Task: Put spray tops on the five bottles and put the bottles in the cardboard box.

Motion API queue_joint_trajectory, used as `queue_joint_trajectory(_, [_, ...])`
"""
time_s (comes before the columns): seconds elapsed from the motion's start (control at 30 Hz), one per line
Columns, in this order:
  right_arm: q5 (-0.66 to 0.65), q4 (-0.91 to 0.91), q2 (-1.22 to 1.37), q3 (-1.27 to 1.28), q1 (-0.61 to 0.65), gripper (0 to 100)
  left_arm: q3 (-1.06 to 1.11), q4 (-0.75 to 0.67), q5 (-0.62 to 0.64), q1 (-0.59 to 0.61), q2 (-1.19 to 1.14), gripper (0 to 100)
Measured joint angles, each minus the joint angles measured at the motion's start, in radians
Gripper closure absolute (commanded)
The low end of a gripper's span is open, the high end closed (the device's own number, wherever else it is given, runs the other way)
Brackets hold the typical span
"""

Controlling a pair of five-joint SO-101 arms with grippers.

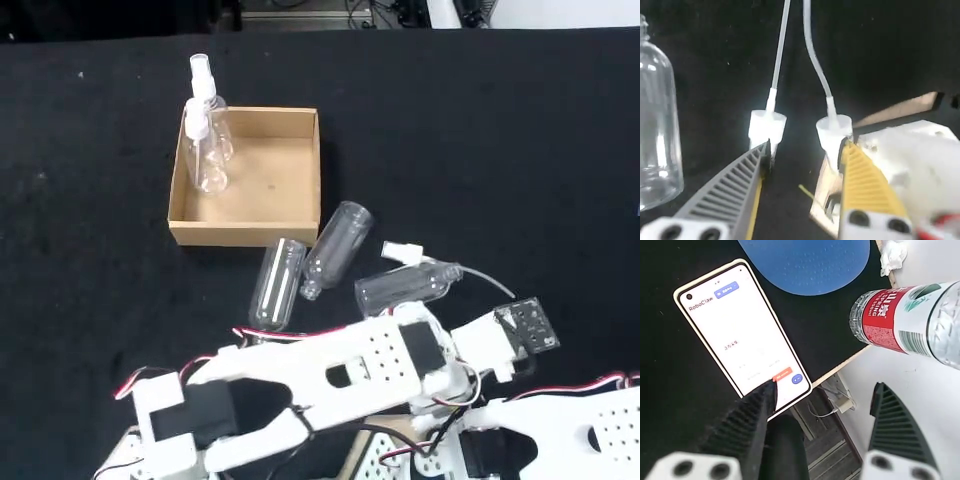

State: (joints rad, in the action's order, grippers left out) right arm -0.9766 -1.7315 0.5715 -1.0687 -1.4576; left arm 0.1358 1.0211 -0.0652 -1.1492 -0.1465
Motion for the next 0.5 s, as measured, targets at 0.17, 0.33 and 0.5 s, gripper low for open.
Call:
queue_joint_trajectory(0.17, [0.000, 0.000, 0.000, 0.000, 0.000, 72.7, 0.000, -0.029, 0.034, -0.002, -0.043, 79])
queue_joint_trajectory(0.33, [0.000, 0.000, 0.000, 0.000, 0.000, 72.7, 0.000, -0.034, 0.038, -0.002, -0.049, 79])
queue_joint_trajectory(0.5, [0.000, 0.000, 0.000, 0.000, 0.000, 72.7, 0.000, -0.037, 0.080, -0.015, -0.061, 79])
